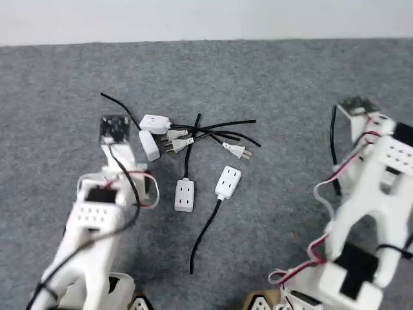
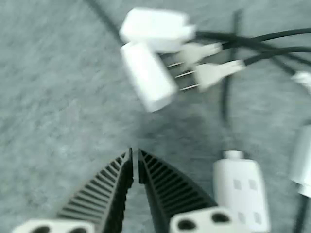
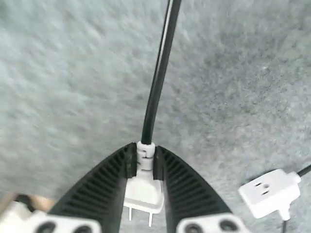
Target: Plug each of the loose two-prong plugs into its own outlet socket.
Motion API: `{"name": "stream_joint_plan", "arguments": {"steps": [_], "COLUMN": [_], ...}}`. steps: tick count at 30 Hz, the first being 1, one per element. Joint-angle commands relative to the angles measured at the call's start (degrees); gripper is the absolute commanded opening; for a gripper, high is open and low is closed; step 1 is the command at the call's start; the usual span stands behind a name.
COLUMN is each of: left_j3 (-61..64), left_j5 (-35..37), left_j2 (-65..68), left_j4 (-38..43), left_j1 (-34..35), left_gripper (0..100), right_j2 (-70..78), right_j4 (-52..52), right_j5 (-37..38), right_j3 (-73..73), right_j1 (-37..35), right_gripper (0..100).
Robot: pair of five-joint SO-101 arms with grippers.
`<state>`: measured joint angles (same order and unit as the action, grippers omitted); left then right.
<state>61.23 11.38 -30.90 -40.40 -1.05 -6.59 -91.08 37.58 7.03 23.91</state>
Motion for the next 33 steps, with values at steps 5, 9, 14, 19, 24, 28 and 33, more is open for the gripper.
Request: {"name": "stream_joint_plan", "arguments": {"steps": [5,9,14,19,24,28,33], "left_j3": [-17.80,-16.22,-8.75,-7.96,-6.02,-1.10,4.26], "left_j5": [-11.60,-18.64,-26.90,-29.10,-36.48,-40.70,-41.49], "left_j2": [20.22,19.78,13.01,13.19,12.31,6.51,-1.76], "left_j4": [-11.87,-13.80,-11.87,-12.75,-14.59,-14.51,-12.48], "left_j1": [4.48,-0.26,-5.98,-7.56,-10.90,-13.80,-14.51], "left_gripper": [2,2,2,2,1,1,1], "right_j2": [-14.11,-16.75,-17.63,-17.63,-16.92,-17.01,-17.01], "right_j4": [-0.57,2.24,11.56,16.92,17.45,19.56,19.91], "right_j5": [-22.07,-31.30,-37.19,-37.71,-37.63,-37.54,-36.84], "right_j3": [-0.44,1.67,10.20,14.86,15.56,17.49,17.93], "right_j1": [-22.37,-36.53,-51.21,-58.68,-58.86,-58.95,-58.95], "right_gripper": [0.8,0.8,0.8,0.8,0.8,0.8,0.8]}}
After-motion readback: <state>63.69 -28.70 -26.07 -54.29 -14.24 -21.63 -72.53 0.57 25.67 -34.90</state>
